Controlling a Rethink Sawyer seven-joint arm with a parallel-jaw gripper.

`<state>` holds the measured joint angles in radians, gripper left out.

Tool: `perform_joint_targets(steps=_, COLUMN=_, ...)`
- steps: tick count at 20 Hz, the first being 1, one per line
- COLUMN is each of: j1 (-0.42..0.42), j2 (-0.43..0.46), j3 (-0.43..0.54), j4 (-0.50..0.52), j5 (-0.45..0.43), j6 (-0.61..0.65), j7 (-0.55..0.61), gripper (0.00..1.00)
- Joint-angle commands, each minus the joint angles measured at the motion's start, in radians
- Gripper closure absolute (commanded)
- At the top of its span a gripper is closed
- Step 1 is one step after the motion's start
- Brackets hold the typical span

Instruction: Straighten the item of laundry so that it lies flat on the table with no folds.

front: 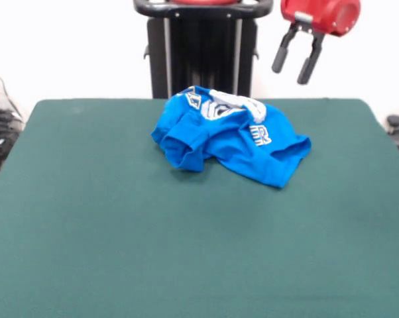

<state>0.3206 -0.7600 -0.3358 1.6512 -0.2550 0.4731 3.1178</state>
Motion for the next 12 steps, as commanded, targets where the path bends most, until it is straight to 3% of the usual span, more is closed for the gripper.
perform_joint_targets(steps=1, j1=0.039, j2=0.198, j3=-0.021, j4=-0.037, j5=-0.125, j6=-0.156, j7=0.027, gripper=0.00)
perform_joint_targets(steps=7, j1=0.002, j2=0.251, j3=-0.041, j4=-0.047, j5=-0.173, j6=-0.262, j7=0.009, gripper=0.00)
perform_joint_targets(steps=12, j1=-0.072, j2=0.215, j3=-0.010, j4=0.007, j5=-0.230, j6=-0.297, j7=-0.077, gripper=0.00)
